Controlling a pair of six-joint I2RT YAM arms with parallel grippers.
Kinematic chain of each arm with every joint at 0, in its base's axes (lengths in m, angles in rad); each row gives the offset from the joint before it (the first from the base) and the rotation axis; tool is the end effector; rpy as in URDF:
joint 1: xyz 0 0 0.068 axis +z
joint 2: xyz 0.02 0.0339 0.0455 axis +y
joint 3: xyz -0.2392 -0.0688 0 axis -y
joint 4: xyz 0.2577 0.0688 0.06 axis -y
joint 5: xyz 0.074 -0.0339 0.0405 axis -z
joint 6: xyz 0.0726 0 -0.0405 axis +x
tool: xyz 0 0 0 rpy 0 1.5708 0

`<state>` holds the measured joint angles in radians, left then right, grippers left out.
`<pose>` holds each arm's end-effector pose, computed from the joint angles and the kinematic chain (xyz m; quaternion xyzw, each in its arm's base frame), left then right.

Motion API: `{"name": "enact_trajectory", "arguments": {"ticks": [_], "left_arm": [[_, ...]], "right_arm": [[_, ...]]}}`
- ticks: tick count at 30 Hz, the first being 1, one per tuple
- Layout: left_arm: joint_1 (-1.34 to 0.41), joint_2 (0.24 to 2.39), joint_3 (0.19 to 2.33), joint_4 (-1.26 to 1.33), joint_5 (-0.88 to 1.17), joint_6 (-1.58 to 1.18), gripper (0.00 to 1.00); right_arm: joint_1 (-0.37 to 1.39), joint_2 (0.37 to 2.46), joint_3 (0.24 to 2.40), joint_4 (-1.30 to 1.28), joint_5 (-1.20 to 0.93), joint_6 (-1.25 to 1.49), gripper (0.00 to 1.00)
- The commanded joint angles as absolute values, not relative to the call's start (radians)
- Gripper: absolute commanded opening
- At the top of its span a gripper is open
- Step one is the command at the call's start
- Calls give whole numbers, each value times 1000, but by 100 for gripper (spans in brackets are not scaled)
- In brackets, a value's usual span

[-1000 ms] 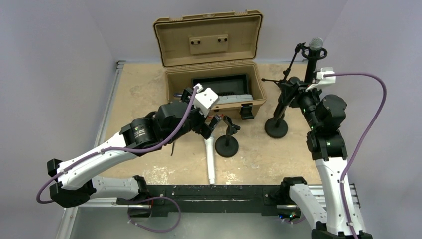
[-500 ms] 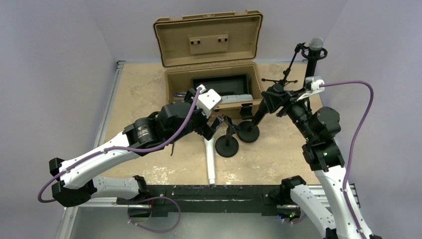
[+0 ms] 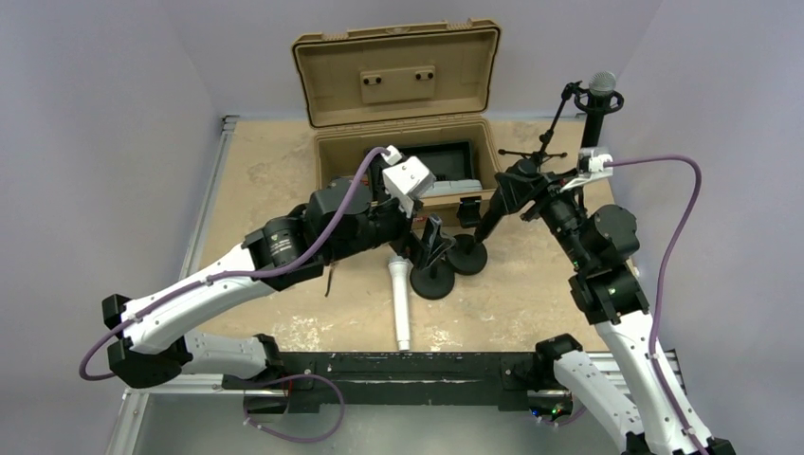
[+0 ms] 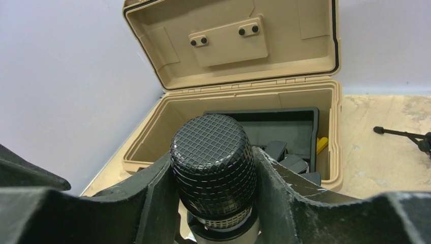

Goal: Remove the microphone from the stand

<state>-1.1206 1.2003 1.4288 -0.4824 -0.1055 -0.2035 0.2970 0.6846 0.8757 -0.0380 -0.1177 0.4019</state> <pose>0.1428 -0.2779 0.4166 0.3207 0.7225 -0.3427 0.5076 0.2085 0.0727 0.3949 -0.0105 0.6513 0.2954 0.6989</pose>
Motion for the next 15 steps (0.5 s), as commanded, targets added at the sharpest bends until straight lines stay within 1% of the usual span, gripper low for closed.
{"name": "enact_trajectory", "arguments": {"ticks": [1, 2, 3, 4, 9, 12, 15], "left_arm": [[-1124, 1268, 1495, -365, -35, -308, 91], [-1124, 1292, 1517, -370, -42, -316, 91], [-1124, 1317, 1542, -378, -50, -318, 91], [-1125, 1344, 1567, -386, -63, -320, 92], [-1132, 1450, 1685, -421, -140, -324, 92], [-1145, 1501, 1750, -430, -163, -313, 92], [-1163, 1554, 1813, -456, -221, -294, 93]], "right_arm": [[302, 698, 888, 80, -187, 347, 60], [303, 709, 894, 79, -208, 338, 68], [302, 719, 899, 79, -225, 328, 73], [302, 725, 907, 79, -234, 321, 76], [303, 722, 941, 96, -225, 310, 85], [302, 710, 965, 101, -221, 316, 87], [302, 695, 986, 87, -166, 345, 88]]}}
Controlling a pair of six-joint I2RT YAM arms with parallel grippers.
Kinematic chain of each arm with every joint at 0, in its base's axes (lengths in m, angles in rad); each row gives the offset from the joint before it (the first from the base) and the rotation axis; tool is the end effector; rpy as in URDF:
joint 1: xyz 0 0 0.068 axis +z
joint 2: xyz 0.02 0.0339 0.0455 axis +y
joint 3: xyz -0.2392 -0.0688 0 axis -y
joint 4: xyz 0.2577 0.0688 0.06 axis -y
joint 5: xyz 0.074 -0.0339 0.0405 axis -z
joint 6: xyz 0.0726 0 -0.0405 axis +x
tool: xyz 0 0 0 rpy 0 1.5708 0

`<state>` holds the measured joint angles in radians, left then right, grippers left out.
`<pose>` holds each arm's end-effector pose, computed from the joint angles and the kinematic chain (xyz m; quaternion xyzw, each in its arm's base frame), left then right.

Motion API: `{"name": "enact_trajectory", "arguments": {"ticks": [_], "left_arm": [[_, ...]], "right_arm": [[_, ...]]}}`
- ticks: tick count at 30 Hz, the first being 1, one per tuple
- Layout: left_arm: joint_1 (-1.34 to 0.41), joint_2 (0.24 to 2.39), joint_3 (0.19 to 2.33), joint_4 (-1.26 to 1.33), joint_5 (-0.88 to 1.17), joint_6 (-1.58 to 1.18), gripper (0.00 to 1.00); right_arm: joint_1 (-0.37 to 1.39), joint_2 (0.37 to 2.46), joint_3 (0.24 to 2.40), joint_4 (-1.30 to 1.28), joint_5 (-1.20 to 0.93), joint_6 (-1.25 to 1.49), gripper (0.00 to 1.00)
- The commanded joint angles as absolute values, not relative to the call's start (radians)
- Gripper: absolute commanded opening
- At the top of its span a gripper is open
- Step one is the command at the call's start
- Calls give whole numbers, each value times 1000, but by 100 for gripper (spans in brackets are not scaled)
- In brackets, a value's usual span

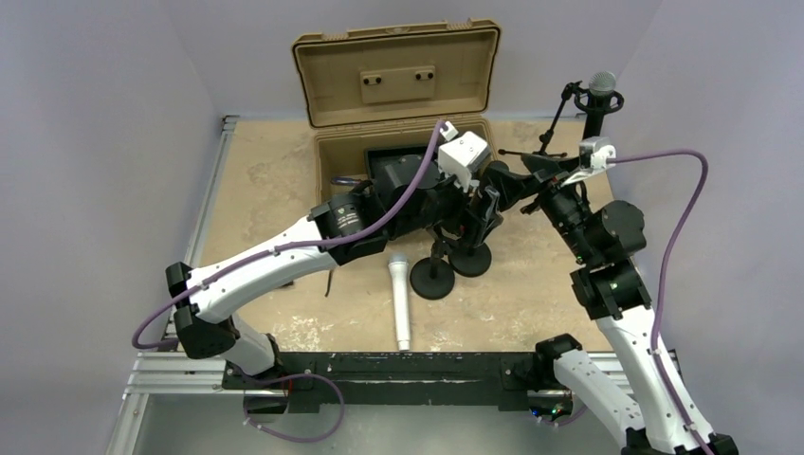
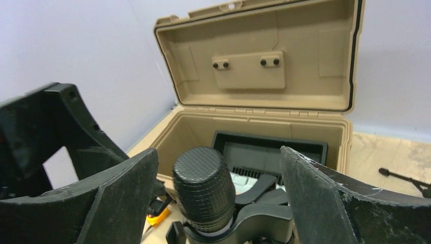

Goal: Remove the microphone from the stand

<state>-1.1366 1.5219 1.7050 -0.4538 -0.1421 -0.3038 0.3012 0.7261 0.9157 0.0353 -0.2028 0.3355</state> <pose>0.1740 -0.3507 0.4193 0.2819 0.7436 -0.3557 0.4911 0.2099 0.0805 0.4122 -0.0685 0.6214 0.3034 0.7191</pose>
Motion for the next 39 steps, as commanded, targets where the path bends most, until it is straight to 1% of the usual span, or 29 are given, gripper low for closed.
{"name": "enact_trajectory", "arguments": {"ticks": [1, 4, 8, 11, 15, 19, 20, 22, 23, 25, 28, 32, 36, 39], "left_arm": [[-1171, 1572, 1846, -467, -249, -291, 92], [-1193, 1618, 1904, -481, -350, -272, 92], [-1213, 1676, 1958, -490, -468, -263, 90], [-1213, 1707, 1982, -489, -501, -270, 87], [-1213, 1752, 2026, -488, -503, -257, 82], [-1212, 1791, 2070, -507, -507, -243, 73], [-1211, 1792, 2069, -505, -505, -240, 71], [-1203, 1792, 2065, -500, -494, -237, 63], [-1195, 1790, 2063, -500, -465, -236, 56], [-1178, 1789, 2060, -506, -416, -240, 47], [-1158, 1782, 2050, -508, -335, -231, 32], [-1134, 1761, 2034, -500, -168, -206, 1], [-1061, 1733, 2010, -491, 138, -187, 0], [-1026, 1717, 1996, -507, 323, -114, 0]], "right_arm": [[302, 686, 997, 76, -124, 361, 88], [301, 651, 1035, 25, 58, 399, 90], [302, 585, 1089, -39, 249, 391, 90], [302, 541, 1101, -78, 366, 378, 90], [302, 508, 1087, -124, 430, 377, 88], [302, 493, 1057, -160, 421, 404, 88], [302, 486, 1047, -166, 407, 414, 87], [303, 466, 1022, -175, 369, 428, 87], [302, 460, 1012, -183, 354, 435, 87], [301, 448, 997, -203, 338, 441, 87], [302, 433, 996, -229, 320, 442, 87], [302, 451, 1016, -260, 230, 403, 87], [302, 485, 1042, -290, 50, 330, 89], [302, 491, 1045, -326, -57, 310, 89]]}}
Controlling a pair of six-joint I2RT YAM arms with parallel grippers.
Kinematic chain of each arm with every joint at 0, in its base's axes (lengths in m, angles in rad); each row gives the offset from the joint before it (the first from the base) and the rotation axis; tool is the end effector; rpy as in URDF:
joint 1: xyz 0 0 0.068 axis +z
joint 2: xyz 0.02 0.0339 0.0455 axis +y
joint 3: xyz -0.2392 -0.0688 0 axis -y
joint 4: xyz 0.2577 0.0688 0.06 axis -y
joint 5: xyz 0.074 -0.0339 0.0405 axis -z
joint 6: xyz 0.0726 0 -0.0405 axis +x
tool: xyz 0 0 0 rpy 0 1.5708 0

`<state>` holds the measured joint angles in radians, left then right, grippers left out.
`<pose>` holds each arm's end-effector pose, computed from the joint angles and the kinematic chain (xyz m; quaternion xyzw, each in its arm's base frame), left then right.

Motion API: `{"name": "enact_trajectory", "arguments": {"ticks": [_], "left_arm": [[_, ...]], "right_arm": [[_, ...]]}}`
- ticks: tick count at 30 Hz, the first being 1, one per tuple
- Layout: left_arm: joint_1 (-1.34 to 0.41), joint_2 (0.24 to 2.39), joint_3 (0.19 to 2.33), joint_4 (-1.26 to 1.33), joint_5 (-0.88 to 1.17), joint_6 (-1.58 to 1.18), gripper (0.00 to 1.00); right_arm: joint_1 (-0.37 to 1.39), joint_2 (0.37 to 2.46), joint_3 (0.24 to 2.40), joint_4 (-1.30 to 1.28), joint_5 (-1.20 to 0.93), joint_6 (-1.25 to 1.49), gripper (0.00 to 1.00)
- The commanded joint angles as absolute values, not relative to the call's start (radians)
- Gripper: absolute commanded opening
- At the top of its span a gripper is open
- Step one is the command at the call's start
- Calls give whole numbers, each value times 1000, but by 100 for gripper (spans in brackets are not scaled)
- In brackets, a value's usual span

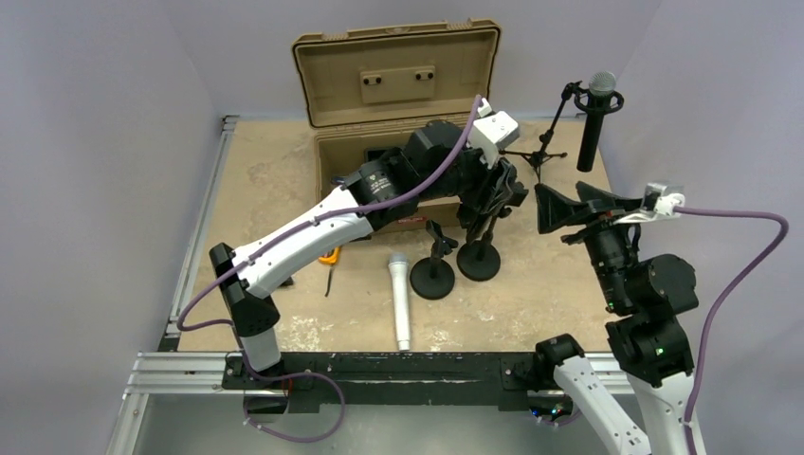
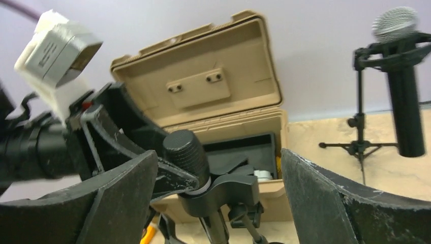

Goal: Remove the microphone from the stand

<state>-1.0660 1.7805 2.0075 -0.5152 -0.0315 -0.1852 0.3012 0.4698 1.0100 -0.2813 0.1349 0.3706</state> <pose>0.2186 -0.3909 0.4223 0.3330 0.7288 -0.3400 0.4923 0.1346 0.0316 0.4431 0.0745 0.6063 0.2218 0.7600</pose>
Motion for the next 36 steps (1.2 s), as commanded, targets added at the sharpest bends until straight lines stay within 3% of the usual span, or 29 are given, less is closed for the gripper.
{"name": "enact_trajectory", "arguments": {"ticks": [1, 7, 19, 36], "left_arm": [[-1017, 1711, 1989, -511, 383, -83, 0], [-943, 1705, 1986, -581, 717, 105, 0], [-822, 1880, 2257, -910, 1131, 312, 0], [-816, 1881, 2214, -880, 1176, 336, 0]], "right_arm": [[302, 488, 1041, -334, -96, 305, 89], [302, 485, 1040, -404, -225, 280, 88], [302, 539, 1088, -495, -404, 213, 88], [302, 532, 957, -553, -359, 285, 88]]}}
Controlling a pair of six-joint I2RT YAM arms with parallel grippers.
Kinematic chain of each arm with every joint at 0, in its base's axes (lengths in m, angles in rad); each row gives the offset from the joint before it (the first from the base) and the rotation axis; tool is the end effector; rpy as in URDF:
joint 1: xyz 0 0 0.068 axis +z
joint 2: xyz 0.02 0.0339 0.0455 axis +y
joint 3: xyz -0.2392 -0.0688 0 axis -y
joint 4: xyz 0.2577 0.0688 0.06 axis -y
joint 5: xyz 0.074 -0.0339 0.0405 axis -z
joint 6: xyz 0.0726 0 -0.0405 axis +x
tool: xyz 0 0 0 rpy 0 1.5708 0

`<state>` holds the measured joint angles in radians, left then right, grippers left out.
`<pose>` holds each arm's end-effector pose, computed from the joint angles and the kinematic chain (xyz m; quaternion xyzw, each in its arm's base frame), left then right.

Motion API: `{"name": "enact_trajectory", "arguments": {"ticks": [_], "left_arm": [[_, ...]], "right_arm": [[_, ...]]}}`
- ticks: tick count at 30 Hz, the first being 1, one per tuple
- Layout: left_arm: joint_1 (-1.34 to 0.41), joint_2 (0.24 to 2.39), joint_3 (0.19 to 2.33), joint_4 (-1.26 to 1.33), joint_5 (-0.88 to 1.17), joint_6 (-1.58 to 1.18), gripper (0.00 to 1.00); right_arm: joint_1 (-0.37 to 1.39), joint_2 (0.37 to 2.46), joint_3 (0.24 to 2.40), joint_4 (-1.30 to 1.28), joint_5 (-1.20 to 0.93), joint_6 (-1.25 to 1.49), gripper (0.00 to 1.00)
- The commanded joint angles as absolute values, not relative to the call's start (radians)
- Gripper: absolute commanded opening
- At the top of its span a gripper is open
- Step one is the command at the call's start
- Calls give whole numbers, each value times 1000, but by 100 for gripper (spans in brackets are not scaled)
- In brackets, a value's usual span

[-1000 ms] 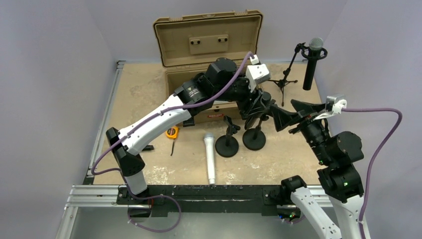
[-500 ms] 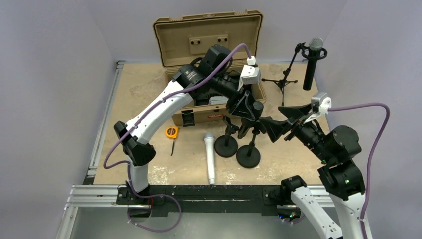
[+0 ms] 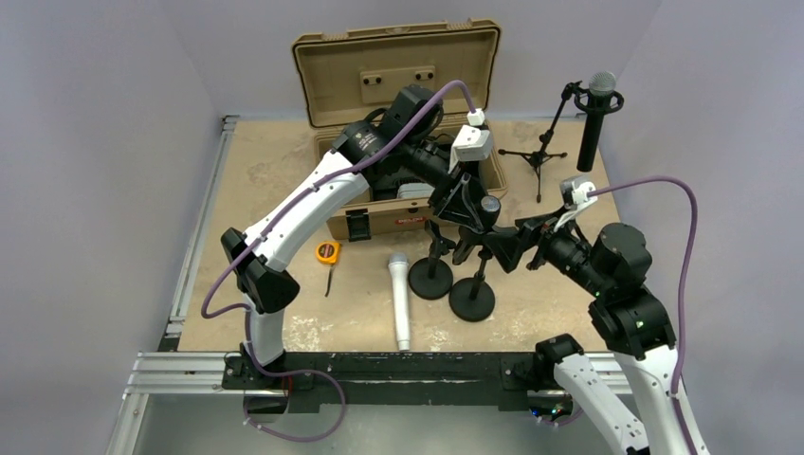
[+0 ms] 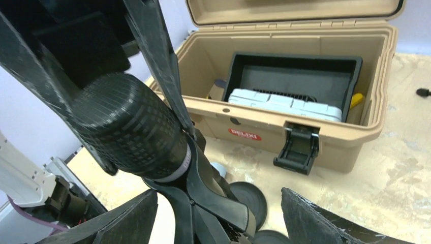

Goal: Remove the microphone from the stand

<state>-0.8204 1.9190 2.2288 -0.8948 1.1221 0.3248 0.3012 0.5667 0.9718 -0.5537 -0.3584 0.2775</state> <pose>0.2363 -0.3494 0.4158 0.6158 0.4905 -0.5527 0.2734 0.1565 0.0753 0.3776 -0.1252 0.7441 0.3127 0.5770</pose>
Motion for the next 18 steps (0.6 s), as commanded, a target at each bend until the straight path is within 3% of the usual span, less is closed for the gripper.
{"name": "enact_trajectory", "arguments": {"ticks": [1, 18], "left_arm": [[-816, 1882, 2212, -876, 1176, 331, 0], [-816, 1868, 2178, -807, 1179, 267, 0]], "right_arm": [[302, 521, 952, -548, -368, 280, 88], [303, 492, 884, -464, -500, 230, 74]]}}
